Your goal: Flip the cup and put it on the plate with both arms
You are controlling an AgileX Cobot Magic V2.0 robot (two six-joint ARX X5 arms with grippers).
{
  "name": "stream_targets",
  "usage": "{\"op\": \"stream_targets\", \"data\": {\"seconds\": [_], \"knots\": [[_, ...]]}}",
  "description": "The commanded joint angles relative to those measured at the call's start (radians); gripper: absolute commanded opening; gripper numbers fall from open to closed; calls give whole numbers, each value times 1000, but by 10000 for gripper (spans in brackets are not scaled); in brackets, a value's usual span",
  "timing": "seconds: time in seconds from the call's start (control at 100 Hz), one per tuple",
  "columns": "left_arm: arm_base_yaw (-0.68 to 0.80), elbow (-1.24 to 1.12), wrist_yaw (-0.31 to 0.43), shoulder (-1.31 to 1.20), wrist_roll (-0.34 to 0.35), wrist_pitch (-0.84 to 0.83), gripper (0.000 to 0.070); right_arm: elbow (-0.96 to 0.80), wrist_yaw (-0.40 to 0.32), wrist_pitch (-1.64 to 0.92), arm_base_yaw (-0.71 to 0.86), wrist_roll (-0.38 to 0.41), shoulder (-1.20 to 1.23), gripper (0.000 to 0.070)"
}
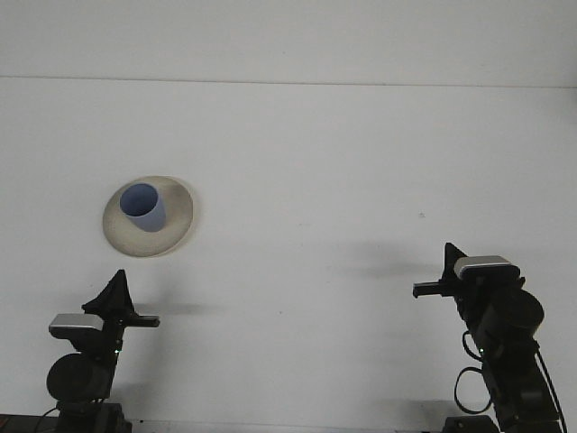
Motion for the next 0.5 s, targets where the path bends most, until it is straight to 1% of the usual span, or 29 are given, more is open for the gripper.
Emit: {"op": "stream_targets", "data": {"seconds": [0.0, 0.49], "knots": [[0, -20, 0, -2, 1, 11, 13, 0, 0, 12, 2, 1, 5, 3], [0, -20, 0, -2, 1, 11, 13, -2, 2, 19, 2, 1, 4, 3]]}}
